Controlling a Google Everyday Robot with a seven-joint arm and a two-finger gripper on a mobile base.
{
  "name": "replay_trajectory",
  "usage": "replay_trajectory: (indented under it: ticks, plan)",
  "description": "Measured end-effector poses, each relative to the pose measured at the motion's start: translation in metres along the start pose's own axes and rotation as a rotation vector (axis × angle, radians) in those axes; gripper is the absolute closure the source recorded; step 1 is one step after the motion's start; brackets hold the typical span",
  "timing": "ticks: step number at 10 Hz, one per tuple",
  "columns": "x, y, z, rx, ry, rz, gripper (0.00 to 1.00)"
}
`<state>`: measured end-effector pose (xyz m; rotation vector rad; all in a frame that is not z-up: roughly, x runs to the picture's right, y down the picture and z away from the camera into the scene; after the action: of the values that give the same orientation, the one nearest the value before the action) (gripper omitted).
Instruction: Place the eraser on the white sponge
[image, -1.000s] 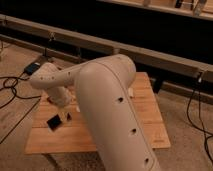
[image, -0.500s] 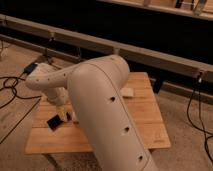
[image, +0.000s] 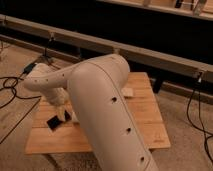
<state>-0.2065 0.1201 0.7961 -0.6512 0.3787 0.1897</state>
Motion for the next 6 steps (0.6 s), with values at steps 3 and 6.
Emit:
replay_trajectory:
  ticks: [3,6]
  plan:
    - [-0.008,0.01,0.002,-0.009,-0.022,-0.036,0.2]
    - [-0.017,0.015,0.01,-0.009,-0.04,-0.079,0.2]
